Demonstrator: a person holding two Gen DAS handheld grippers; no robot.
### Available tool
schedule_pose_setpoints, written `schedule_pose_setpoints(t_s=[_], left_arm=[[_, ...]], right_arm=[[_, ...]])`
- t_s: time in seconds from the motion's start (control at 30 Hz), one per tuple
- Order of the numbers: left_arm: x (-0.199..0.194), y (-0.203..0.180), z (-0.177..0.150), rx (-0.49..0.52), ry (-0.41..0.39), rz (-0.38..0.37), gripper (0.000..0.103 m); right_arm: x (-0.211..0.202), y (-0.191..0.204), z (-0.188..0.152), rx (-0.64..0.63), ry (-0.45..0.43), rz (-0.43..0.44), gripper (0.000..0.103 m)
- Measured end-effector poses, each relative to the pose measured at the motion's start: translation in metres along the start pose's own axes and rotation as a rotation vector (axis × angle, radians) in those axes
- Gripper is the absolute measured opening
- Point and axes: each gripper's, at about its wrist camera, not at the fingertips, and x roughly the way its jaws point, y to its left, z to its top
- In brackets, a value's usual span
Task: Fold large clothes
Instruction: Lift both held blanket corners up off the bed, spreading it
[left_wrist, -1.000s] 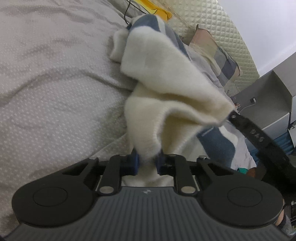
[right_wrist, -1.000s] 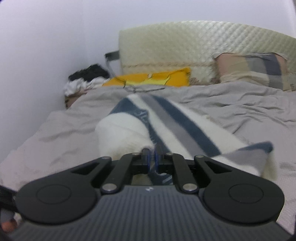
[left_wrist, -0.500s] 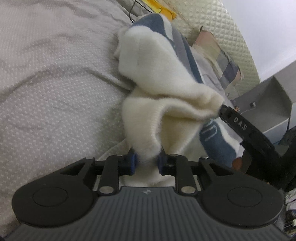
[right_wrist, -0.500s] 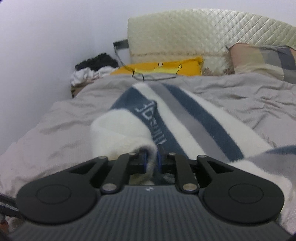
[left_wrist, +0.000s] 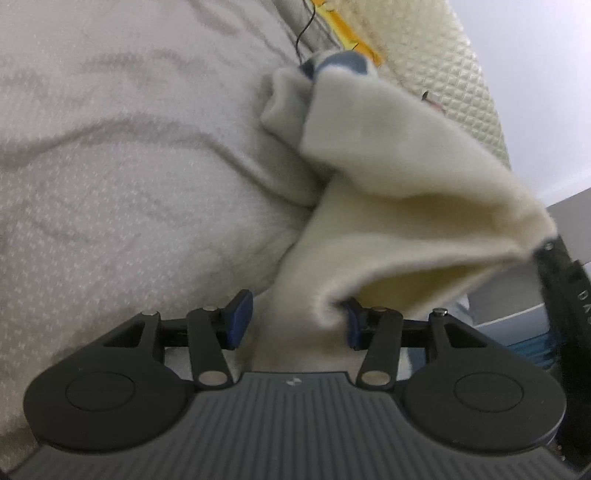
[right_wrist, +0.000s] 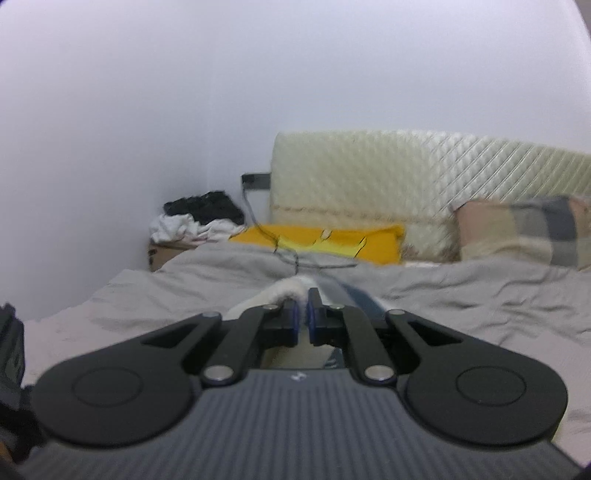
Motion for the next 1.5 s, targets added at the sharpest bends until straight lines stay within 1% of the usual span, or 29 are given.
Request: schedule_pose_setpoints(t_s=[0.03,0.07,0.13,0.2,0.23,0.27,0.33,0.37,0.47,0.53,0.6,0.77,0.87,0.93,1.03,1.07,1.13,1.2,1.33,1.43,1.5], left_arm=[[0.001,-0.002,-0.001,0.012,0.012,-0.005,0.057],[0.002,-0.003,-0.002,0.025,0.031,-0.021,0.056],[0.002,-0.01,-0.002,0.06,0.041,-0.029,0.054],[0.0,-0.014,-0.003,0.106,0.029,-0.029,0.044],[-0.003,-0.018,-0.002,0.117,0.011,-0.035,0.033],[-0.009,-0.017,0.0,0.128,-0.005,-0.038,0.027],[-0.02,-0.026,0.002,0.163,-0.057,-0.037,0.021],[-0.029,-0.03,0.004,0.174,-0.086,-0.047,0.019],[-0.055,-0.044,0.006,0.199,-0.166,-0.08,0.016],[-0.078,-0.06,0.006,0.247,-0.235,-0.083,0.015],[-0.1,-0.078,0.004,0.286,-0.294,-0.104,0.015],[-0.155,-0.122,0.011,0.362,-0.381,-0.142,0.014],[-0.19,-0.156,0.016,0.437,-0.45,-0.15,0.014],[-0.213,-0.183,0.021,0.48,-0.49,-0.159,0.014],[-0.254,-0.232,0.031,0.54,-0.561,-0.177,0.014],[-0.269,-0.25,0.035,0.566,-0.589,-0.183,0.014],[-0.298,-0.281,0.044,0.592,-0.607,-0.21,0.014],[-0.329,-0.31,0.054,0.629,-0.632,-0.224,0.014],[-0.391,-0.37,0.059,0.741,-0.723,-0.203,0.014],[-0.431,-0.404,0.063,0.78,-0.768,-0.208,0.014],[-0.455,-0.427,0.064,0.813,-0.793,-0.217,0.014]], right_arm=[[-0.001,-0.003,0.0,0.011,0.0,-0.02,0.007],[-0.001,-0.007,0.001,0.025,0.004,-0.046,0.007],[-0.002,-0.019,-0.001,0.051,0.01,-0.098,0.007],[-0.003,-0.031,-0.004,0.098,0.015,-0.136,0.007],[-0.004,-0.037,-0.007,0.126,0.021,-0.146,0.007],[-0.006,-0.042,-0.009,0.155,0.024,-0.156,0.007],[-0.013,-0.048,-0.011,0.189,0.013,-0.179,0.007],[-0.018,-0.05,-0.009,0.209,0.0,-0.187,0.007],[-0.036,-0.046,0.001,0.234,-0.063,-0.195,0.007],[-0.049,-0.039,0.01,0.227,-0.117,-0.19,0.007],[-0.063,-0.033,0.021,0.219,-0.168,-0.207,0.007],[-0.1,-0.026,0.055,0.261,-0.256,-0.224,0.006],[-0.12,-0.025,0.086,0.299,-0.299,-0.215,0.006],[-0.134,-0.024,0.111,0.298,-0.331,-0.21,0.006],[-0.156,-0.02,0.158,0.276,-0.379,-0.193,0.006],[-0.165,-0.019,0.178,0.262,-0.396,-0.184,0.006],[-0.178,-0.02,0.212,0.259,-0.414,-0.162,0.006],[-0.193,-0.025,0.249,0.283,-0.405,-0.141,0.006],[-0.219,-0.012,0.31,0.198,-0.425,-0.142,0.006],[-0.245,-0.001,0.35,0.134,-0.47,-0.137,0.006],[-0.258,0.006,0.371,0.096,-0.504,-0.146,0.006]])
